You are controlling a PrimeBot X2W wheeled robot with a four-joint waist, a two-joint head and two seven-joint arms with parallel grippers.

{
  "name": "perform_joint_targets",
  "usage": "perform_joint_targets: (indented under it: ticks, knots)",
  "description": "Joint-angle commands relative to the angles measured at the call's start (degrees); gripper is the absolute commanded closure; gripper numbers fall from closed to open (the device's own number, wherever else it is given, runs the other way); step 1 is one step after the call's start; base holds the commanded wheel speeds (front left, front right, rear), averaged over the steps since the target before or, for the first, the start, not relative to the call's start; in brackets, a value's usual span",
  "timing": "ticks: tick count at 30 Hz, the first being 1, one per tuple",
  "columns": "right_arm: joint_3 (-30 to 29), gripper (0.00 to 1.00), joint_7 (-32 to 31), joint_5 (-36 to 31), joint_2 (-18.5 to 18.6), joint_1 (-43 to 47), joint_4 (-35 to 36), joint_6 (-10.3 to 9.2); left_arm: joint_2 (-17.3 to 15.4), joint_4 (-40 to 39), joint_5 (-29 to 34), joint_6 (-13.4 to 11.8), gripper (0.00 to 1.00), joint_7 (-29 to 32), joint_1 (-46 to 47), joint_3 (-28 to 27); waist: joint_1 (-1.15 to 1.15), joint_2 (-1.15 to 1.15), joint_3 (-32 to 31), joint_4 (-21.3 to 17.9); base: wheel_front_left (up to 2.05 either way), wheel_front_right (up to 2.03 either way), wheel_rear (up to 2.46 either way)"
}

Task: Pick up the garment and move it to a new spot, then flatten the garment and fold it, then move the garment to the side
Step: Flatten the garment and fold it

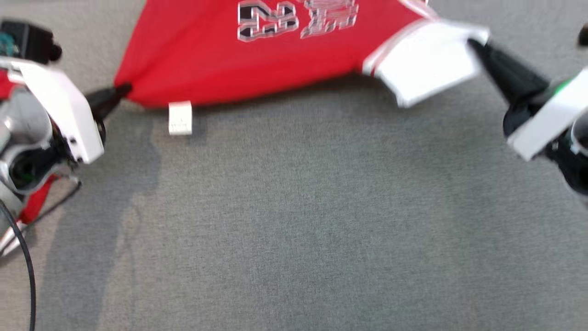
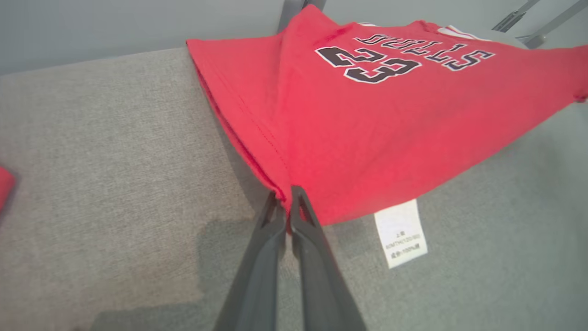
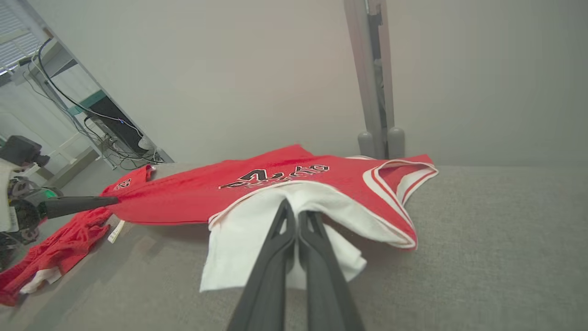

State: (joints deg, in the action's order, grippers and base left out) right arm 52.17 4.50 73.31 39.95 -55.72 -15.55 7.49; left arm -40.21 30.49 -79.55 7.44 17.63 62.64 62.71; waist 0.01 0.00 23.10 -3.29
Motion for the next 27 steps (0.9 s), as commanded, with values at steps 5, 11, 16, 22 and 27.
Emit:
perform_joint_targets:
  ticks: [5, 11, 16, 22, 27]
  knots:
    - [2.1, 1.00, -3.9, 6.2, 3.9, 7.5, 3.4, 0.02, -0.5, -0.5, -3.4, 0.1, 1.00, -1.6, -7.6, 1.0, -0.01, 0.00, -9.0, -0.4, 0.00, 0.00, 0.00]
    - [4.4, 1.00, -6.4, 11.7, 9.0, 16.8, 7.9, 0.02, 0.1, -1.9, -5.9, -0.8, 1.00, -6.5, -16.9, 1.3, -0.01, 0.00, -14.5, -0.5, 0.00, 0.00, 0.00]
    - [4.8, 1.00, -4.1, 14.6, 12.5, 24.1, 10.1, 0.02, -1.9, -6.4, -5.7, -4.5, 1.00, -9.8, -23.7, 2.6, -0.01, 0.00, -16.3, -0.4, 0.00, 0.00, 0.00]
    - [5.7, 1.00, -2.0, 16.3, 14.4, 30.2, 11.9, 0.02, -5.7, -15.5, -4.4, -10.8, 1.00, -12.3, -30.0, 4.5, -0.01, 0.00, -16.7, -0.2, 0.00, 0.00, 0.00]
    - [6.6, 1.00, -1.0, 17.5, 16.7, 34.1, 12.5, 0.02, -9.3, -23.7, -3.6, -15.6, 1.00, -11.9, -33.8, 6.3, -0.01, 0.00, -17.2, 0.8, 0.00, 0.00, 0.00]
